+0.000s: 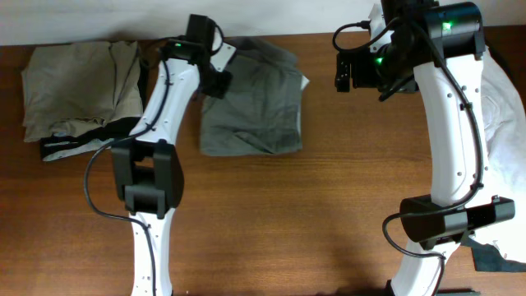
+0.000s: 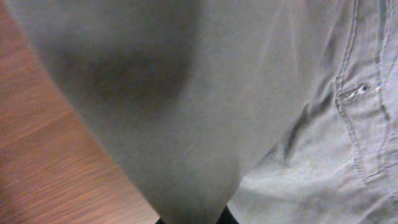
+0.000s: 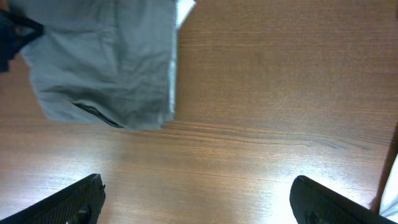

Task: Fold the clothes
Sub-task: 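Drag the folded grey shorts with the left gripper toward the left stack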

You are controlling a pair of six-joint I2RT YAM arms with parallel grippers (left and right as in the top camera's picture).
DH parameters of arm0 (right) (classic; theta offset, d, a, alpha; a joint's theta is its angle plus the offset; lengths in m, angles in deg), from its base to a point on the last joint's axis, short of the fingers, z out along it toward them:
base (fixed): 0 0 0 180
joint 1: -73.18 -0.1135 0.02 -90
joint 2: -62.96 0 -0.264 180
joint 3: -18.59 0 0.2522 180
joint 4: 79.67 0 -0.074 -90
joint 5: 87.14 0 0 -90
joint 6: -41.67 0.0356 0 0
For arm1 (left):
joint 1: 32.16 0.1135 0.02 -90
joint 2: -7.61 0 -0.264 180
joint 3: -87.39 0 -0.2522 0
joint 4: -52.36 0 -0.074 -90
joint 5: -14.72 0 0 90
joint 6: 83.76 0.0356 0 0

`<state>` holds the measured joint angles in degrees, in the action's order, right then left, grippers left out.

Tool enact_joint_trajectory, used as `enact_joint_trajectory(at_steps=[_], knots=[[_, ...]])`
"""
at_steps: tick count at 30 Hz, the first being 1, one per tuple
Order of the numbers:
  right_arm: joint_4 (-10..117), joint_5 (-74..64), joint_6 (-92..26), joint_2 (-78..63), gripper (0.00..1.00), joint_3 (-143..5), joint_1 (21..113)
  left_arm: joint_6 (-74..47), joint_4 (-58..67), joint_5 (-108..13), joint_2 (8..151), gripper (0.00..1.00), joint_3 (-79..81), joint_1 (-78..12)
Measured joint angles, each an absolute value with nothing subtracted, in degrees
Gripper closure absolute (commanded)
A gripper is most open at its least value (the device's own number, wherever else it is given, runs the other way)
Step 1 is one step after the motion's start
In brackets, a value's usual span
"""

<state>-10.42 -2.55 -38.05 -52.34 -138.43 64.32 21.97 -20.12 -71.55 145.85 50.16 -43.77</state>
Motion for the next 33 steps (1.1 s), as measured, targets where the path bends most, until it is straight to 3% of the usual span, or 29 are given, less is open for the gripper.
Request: enact_joint_trajectory(at_steps=[12, 33], knots=[[-10.42, -2.55, -38.31, -52.34, 0.02, -138.43, 64.32, 30.62, -16.93, -74.92, 145.85, 1.0, 51.06, -29.59], [-10.42, -2.05, -38.31, -52.34, 0.01, -138.43, 64.32, 32.46, -27.64, -84.49, 145.93, 1.0, 71.14, -24.26]])
